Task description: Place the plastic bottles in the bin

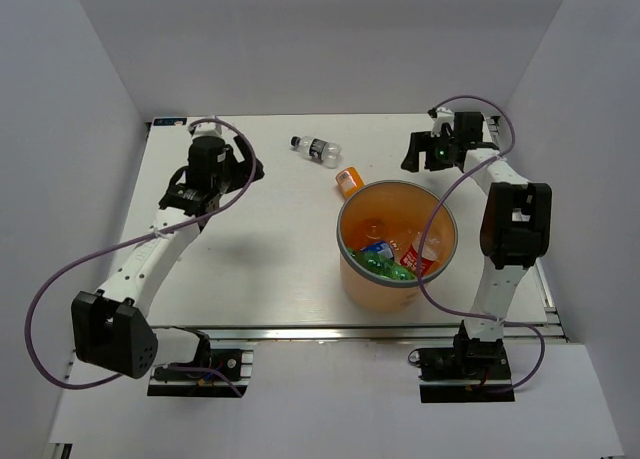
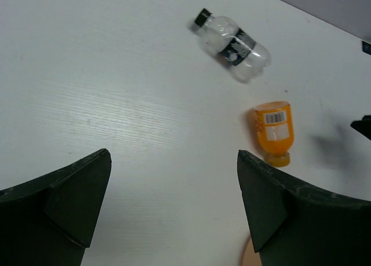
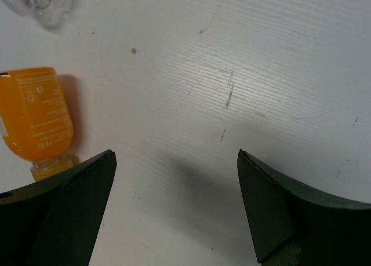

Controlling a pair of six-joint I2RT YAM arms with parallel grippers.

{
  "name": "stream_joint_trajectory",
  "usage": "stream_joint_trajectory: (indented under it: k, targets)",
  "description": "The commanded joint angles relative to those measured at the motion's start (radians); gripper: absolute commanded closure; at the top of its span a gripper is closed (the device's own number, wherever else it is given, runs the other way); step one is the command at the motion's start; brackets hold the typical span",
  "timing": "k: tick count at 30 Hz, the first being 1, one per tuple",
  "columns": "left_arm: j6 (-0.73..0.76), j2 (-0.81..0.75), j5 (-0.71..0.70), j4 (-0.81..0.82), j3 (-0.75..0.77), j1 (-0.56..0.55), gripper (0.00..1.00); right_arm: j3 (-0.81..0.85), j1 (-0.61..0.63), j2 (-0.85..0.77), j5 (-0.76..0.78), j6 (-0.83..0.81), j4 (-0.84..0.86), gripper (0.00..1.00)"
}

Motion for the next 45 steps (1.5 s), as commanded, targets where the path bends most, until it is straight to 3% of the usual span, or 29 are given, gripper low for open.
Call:
stream_joint_trajectory:
  k: [1,6,10,16,21,28,34,37,45]
  targets:
    - [-0.042,-0.002,0.052,0.055,-0.051,0.089,0.02,0.047,0.04,0.003,0.028,-0.065,-0.009,0.11]
    - [-0.047,0.123,0.166,0.13,-0.022,0.174,0.02,0.049,0.041,-0.009,0.094,-0.053,0.004,0.11]
    - [-0.081,0.31,0.317,0.236,0.122,0.174,0.02,0.037,0.031,-0.039,0.2,0.002,0.024,0.11]
    - [-0.197,0.682,0.503,0.353,0.345,0.16,0.02,0.003,-0.033,-0.068,0.054,0.004,0.052,0.11]
    - [-0.216,0.866,0.562,0.353,0.53,0.123,0.02,0.055,-0.013,-0.049,-0.168,-0.177,-0.043,0.11]
    - [-0.196,0.782,0.507,0.448,0.36,0.12,0.02,0.326,0.109,0.138,-0.186,-0.378,-0.331,0.11]
    - [-0.156,0.708,0.438,0.454,0.226,0.122,0.02,0.351,0.182,0.185,-0.085,-0.389,-0.33,0.11]
    - [-0.133,0.665,0.404,0.454,0.17,0.123,0.02,0.429,0.22,0.234,-0.03,-0.422,-0.408,0.11]
    - [-0.124,0.634,0.418,0.473,0.109,0.148,0.02,0.534,0.281,0.311,0.074,-0.427,-0.46,0.11]
